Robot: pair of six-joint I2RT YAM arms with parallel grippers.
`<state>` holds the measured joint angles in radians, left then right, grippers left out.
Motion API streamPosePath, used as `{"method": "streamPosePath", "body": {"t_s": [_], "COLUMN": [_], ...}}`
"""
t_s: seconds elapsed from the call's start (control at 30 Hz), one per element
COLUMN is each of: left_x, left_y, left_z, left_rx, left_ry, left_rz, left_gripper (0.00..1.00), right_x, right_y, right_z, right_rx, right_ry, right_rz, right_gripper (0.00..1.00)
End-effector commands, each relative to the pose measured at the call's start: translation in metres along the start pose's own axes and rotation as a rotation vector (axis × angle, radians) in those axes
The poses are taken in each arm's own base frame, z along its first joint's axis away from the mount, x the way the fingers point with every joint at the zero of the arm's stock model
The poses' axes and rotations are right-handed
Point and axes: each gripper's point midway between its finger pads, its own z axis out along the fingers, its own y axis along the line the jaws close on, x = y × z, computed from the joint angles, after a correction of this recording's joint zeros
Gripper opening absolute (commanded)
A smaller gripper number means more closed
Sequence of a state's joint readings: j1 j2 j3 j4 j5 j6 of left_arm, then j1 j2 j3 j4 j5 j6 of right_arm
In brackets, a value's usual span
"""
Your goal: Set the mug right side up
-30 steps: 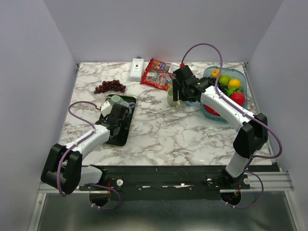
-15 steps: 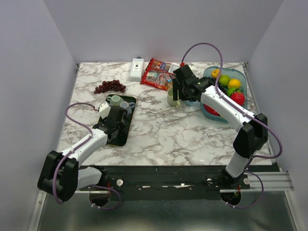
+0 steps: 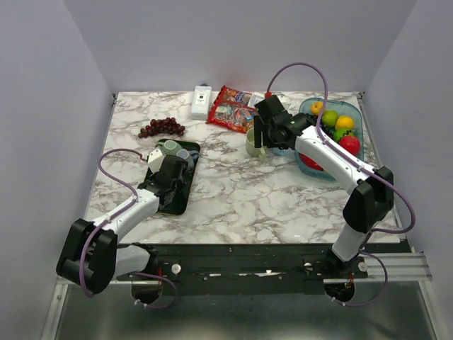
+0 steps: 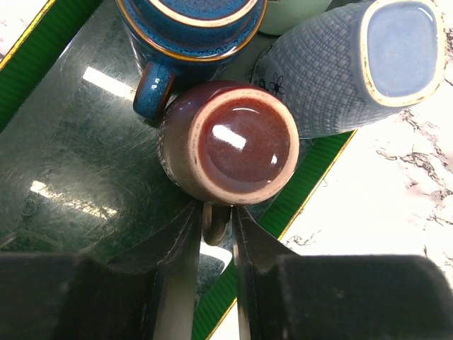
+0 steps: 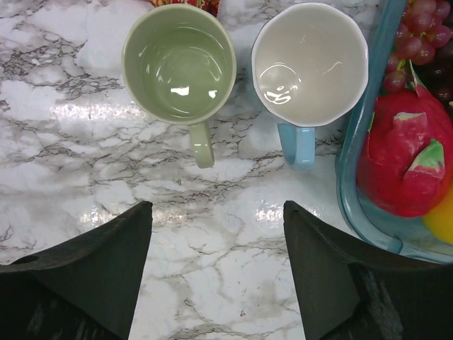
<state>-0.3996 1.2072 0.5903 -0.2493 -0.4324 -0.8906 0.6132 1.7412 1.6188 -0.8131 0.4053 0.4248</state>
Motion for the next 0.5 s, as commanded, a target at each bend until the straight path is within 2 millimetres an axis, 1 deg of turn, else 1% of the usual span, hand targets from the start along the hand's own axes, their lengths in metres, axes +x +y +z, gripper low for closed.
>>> {"method": "streamPosePath", "body": {"t_s": [0.0,0.07,0.23,0.33,0.37,0.43,0.47], "left_x": [0.0013,0.0026,0.0064,0.0051,0.0039,-0.0003,-0.0031], "left_y": [0.0005,0.0008,0.0031,0.0019,0.0010,-0.0023,-0.0034], "left_z": [0.0053,0.0059,0.0079,0.0068,0.0060,0.0030,0.0017], "left_rx": [0.000,0.000,-0.008,-0.004,-0.002,0.011,0.015], "left_ry": [-0.009,-0.005,0.004,0.003,0.001,-0.010,-0.016], "left_rz": [0.010,0.011,0.015,0.013,0.009,0.005,0.001], "left_gripper": [0.30,0.28,0.26,0.18,0.11,0.02,0.00], "right_x": [-0.0032,-0.0028,-0.0027,-0.0018,-0.0013,-0.0019,-0.0024], "right_y": [-0.0060,-0.0067,-0.0076,-0.0069,-0.0068,-0.0067,-0.0068], "right_z": [0.0023,0.0028,0.0037,0.0033,0.0032,0.0021,0.0022], "right_rx": [0.024,0.025,0.027,0.022,0.021,0.018,0.019], "right_ry": [0.006,0.007,0.009,0.013,0.015,0.013,0.011], "right_rz": [-0.009,-0.009,-0.007,-0.006,-0.007,-0.004,-0.003], "right_gripper": [0.80,0.80,0.80,0.80,0.79,0.79,0.79]}}
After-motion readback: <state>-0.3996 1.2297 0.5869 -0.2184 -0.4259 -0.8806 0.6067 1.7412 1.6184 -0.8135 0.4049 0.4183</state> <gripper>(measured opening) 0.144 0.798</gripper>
